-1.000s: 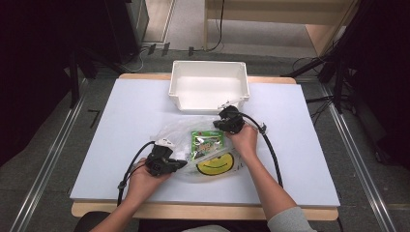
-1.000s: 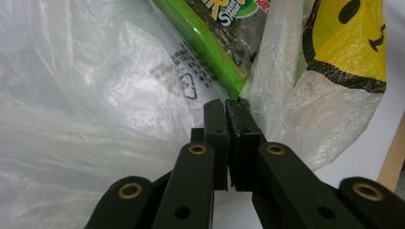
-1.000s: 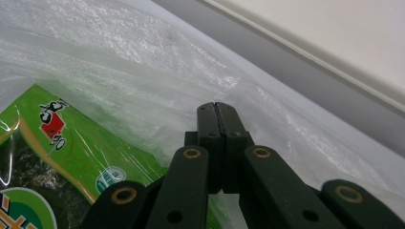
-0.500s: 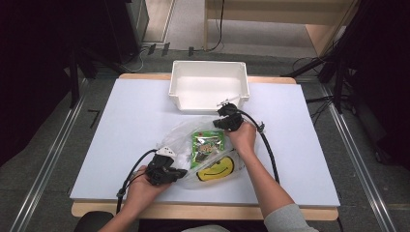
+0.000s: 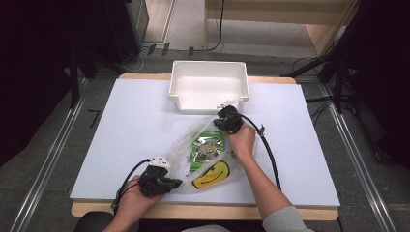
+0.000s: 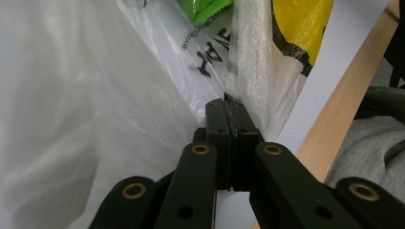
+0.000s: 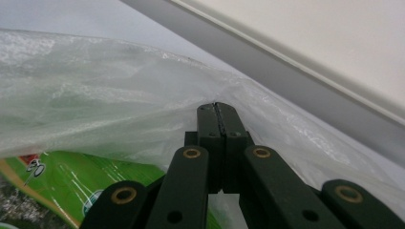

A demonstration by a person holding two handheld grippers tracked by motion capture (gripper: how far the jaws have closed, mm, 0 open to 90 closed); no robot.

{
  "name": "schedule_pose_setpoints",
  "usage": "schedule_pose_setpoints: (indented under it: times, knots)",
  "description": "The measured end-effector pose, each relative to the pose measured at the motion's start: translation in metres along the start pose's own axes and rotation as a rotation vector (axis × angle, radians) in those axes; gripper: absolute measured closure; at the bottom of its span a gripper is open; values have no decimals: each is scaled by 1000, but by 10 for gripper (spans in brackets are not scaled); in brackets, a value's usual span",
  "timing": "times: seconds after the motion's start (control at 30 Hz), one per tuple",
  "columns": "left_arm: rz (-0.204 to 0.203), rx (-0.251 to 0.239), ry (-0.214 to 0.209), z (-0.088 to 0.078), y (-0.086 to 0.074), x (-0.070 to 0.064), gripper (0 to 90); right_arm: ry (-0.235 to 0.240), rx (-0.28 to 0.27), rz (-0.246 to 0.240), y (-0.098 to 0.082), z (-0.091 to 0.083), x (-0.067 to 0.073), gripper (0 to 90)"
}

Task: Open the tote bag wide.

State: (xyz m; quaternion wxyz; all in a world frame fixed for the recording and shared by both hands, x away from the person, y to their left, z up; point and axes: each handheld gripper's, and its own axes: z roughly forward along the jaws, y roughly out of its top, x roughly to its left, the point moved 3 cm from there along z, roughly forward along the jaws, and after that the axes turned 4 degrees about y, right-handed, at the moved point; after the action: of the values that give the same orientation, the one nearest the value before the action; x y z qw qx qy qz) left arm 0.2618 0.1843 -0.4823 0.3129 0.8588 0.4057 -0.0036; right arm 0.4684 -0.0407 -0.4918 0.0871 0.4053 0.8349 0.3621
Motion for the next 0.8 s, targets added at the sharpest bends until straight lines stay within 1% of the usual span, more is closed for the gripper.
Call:
schedule_pose_setpoints:
  times: [0.07, 0.13, 0.2, 0.23, 0.3, 0.33, 0.43, 0.5, 0.6, 0.63, 0.67, 0.73, 0.8]
  knots:
    - [-10, 3, -6, -1, 0, 1, 900, -28, -12, -10, 0, 1, 1, 900]
    - [-10, 4, -6, 0, 0, 1, 900, -59, -29, -19, 0, 2, 1, 900]
    - [-14, 0, -7, -1, 1, 2, 900, -67, -47, -5, 0, 4, 1, 900]
    - [-25, -11, -11, -1, 2, 3, 897, -65, -46, 5, 0, 4, 1, 900]
    - [-48, -42, -33, -4, 5, 5, 889, -30, -38, 19, 0, 3, 3, 900]
    - [-55, -55, -31, -5, 8, 6, 887, -23, -36, 17, 1, 2, 3, 900]
    - [-50, -76, -28, -10, 14, 7, 876, -7, -50, 23, 4, -4, 5, 900]
    - [-53, -97, -28, -14, 17, 8, 848, 5, -48, 16, 4, -9, 7, 900]
    - [-48, -105, -27, -19, 23, 8, 807, 17, -48, 1, 4, -16, 10, 900]
    - [-50, -110, -27, -21, 26, 7, 788, 22, -48, -3, 4, -18, 11, 900]
    - [-41, -115, -24, -23, 28, 7, 782, 33, -51, -6, 4, -20, 11, 883]
    - [-34, -122, -27, -27, 35, 6, 759, 47, -51, 5, 3, -25, 12, 880]
    - [-28, -135, -31, -32, 43, 5, 745, 54, -55, -11, 3, -29, 14, 880]
